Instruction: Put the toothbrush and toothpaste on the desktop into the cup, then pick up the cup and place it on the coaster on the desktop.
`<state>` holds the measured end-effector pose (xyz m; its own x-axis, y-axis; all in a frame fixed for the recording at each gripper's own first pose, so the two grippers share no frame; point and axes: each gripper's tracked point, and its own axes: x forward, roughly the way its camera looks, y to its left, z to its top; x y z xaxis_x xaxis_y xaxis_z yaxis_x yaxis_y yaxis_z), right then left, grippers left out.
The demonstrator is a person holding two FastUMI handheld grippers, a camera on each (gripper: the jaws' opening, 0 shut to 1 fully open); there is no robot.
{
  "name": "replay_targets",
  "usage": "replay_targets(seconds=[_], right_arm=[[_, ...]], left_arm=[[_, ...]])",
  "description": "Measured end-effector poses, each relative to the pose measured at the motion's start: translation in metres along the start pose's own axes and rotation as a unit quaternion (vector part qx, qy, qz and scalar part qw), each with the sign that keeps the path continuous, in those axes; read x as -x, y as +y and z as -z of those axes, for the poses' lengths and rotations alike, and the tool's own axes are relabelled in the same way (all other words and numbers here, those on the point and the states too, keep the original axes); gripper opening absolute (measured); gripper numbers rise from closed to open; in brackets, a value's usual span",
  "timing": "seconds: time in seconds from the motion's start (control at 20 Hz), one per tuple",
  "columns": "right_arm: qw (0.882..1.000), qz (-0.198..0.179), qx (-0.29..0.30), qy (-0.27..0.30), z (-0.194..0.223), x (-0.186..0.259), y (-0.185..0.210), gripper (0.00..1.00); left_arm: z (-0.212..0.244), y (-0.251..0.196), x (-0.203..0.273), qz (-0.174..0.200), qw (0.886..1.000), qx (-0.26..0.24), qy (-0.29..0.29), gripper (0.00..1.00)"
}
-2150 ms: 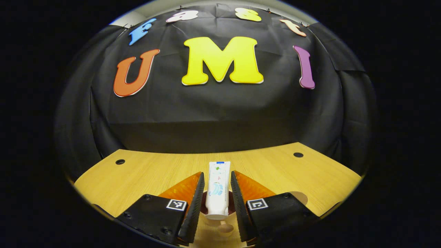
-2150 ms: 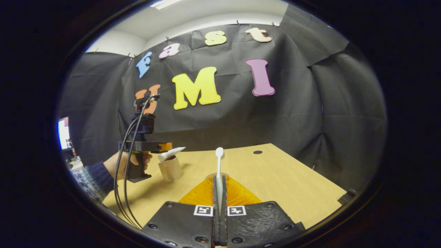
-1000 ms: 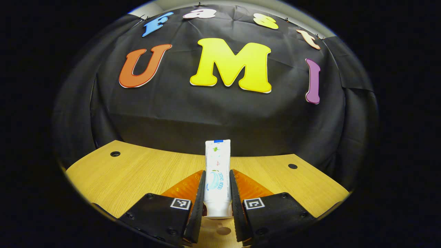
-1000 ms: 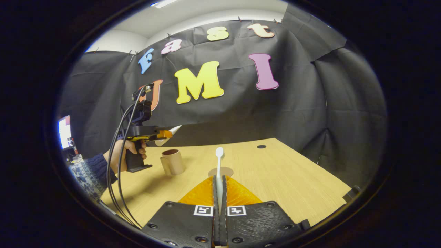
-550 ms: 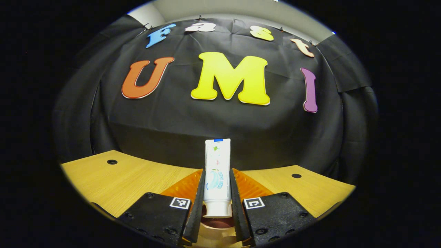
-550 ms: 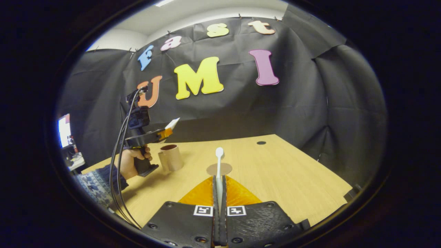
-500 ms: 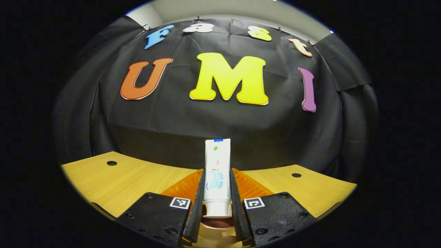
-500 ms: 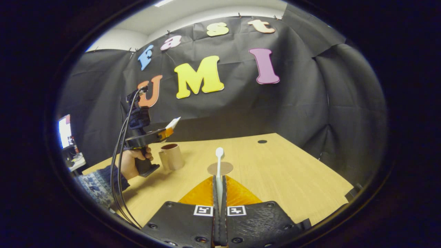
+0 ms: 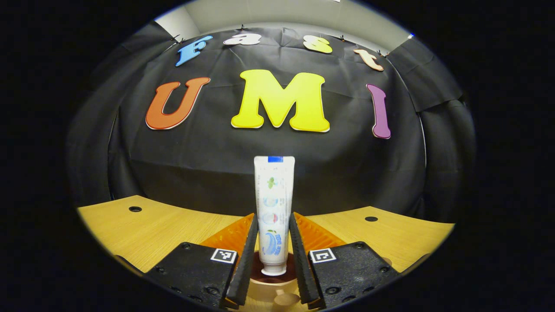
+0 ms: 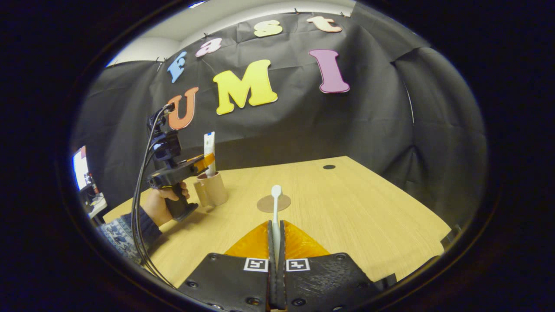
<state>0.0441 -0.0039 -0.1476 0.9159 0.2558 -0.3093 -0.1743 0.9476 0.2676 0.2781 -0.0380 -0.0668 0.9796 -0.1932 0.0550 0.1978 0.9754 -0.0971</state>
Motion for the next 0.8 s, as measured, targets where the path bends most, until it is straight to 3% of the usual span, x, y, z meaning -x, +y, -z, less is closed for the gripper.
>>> replay_targets(seconds=[0.25, 0.35, 0.6, 0.75, 0.8], right_arm=[[1.0, 0.001, 0.009, -0.014, -0.011, 0.0, 0.006, 0.0], [1.0, -0.001, 0.015, -0.024, -0.021, -0.001, 0.014, 0.0], [0.998, -0.019, 0.033, -0.058, -0.055, -0.01, 0.05, 0.02], [0.995, -0.029, 0.061, -0.078, -0.072, -0.022, 0.076, 0.01], [0.994, -0.034, 0.071, -0.079, -0.076, -0.028, 0.087, 0.0]], left_arm=[[-0.034, -0.004, 0.026, 0.009, 1.0, 0.002, -0.027, 0.48], [-0.045, -0.001, 0.043, 0.003, 1.0, -0.002, -0.031, 0.63], [-0.053, 0.005, 0.098, -0.015, 0.999, -0.02, -0.034, 0.76], [-0.048, 0.008, 0.132, -0.02, 0.999, -0.021, -0.027, 0.89], [-0.045, 0.007, 0.143, -0.023, 0.999, -0.017, -0.019, 0.99]])
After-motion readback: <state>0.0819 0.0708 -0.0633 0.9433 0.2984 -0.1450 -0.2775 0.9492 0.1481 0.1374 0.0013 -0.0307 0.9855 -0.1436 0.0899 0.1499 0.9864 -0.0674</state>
